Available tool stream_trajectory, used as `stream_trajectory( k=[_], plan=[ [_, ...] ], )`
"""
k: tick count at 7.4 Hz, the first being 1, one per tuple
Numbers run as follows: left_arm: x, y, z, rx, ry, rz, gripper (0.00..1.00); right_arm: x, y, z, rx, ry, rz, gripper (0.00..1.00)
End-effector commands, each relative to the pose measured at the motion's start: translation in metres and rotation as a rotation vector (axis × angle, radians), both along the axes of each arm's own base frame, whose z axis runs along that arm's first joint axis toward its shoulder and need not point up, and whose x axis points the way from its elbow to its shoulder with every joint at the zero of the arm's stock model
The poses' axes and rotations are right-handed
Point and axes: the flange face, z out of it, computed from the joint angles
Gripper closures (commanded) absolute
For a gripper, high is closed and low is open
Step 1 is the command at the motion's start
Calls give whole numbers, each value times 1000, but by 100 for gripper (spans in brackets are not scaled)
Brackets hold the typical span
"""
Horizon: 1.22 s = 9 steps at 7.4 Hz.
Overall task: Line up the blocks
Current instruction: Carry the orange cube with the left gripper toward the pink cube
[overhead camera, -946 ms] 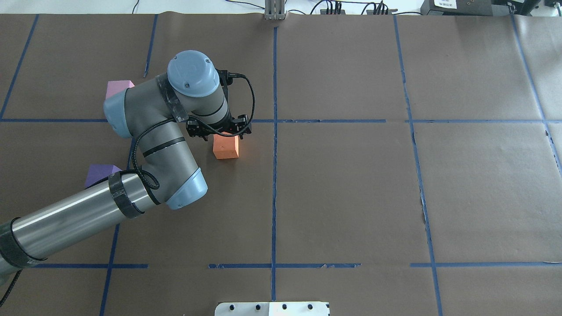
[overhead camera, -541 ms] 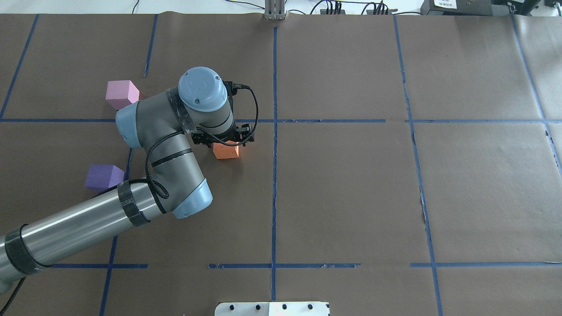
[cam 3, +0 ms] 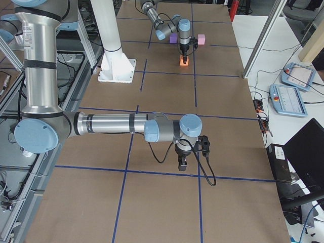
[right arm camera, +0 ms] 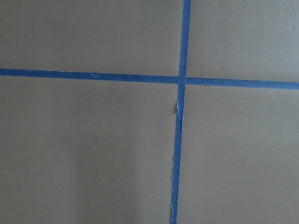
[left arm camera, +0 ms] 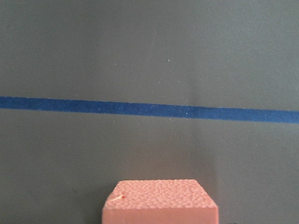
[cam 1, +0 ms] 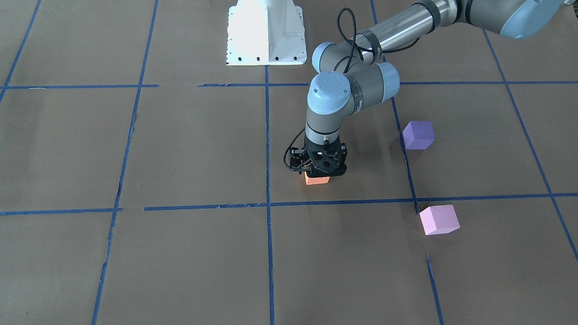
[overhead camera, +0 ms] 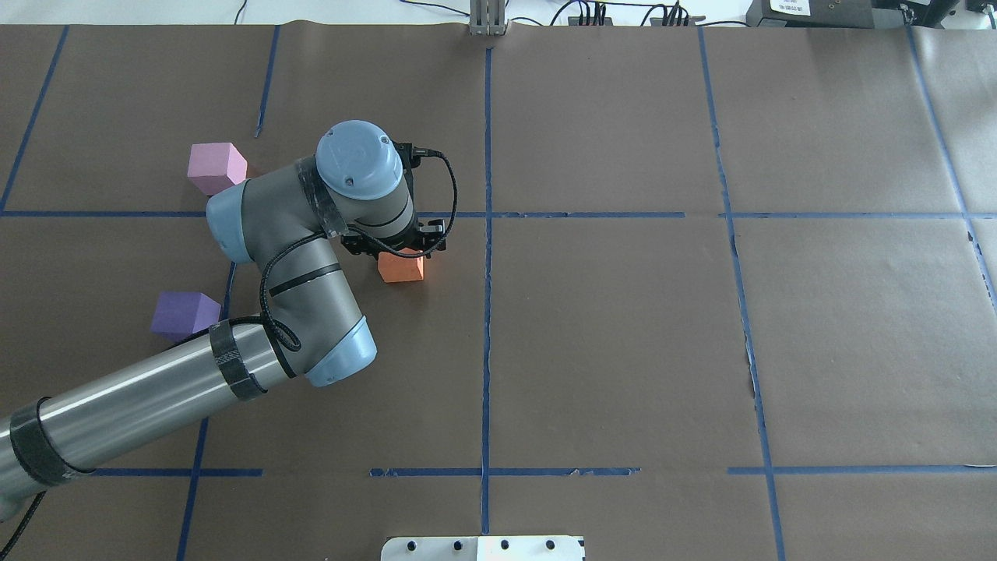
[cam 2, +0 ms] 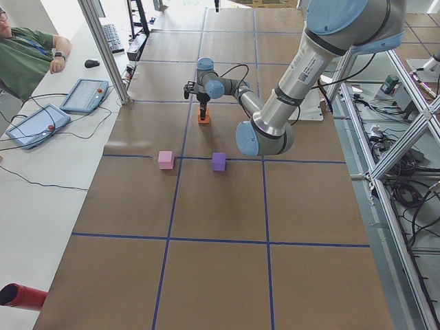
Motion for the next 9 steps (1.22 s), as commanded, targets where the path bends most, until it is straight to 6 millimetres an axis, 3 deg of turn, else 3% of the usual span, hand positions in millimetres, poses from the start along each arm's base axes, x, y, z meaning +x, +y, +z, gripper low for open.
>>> stream_trajectory(
  k=[1, 2, 4, 5, 6, 8, 9],
  plan=[
    [-14, -8, -10, 13, 9, -14, 97, -1, 0, 0, 1, -1, -2, 0],
    [-46, -13, -30, 49, 18, -14, 100, 0, 1, 1, -2, 1, 0, 0],
    [-92, 14, -68, 47, 3, 1, 100, 0, 0, 1, -1, 1, 0, 0],
    [-120, 37, -64, 29, 29, 22, 100, 0, 0, 1, -1, 1, 0, 0],
    [-159, 55, -41, 36, 45, 10, 100, -1, 0, 1, -1, 1, -1, 0],
    [-220, 40, 0, 73, 15, 13, 100, -1, 0, 1, -2, 1, -1, 0],
    [-223, 36, 15, 76, 17, 34, 100, 0, 0, 0, -1, 0, 0, 0]
  ],
)
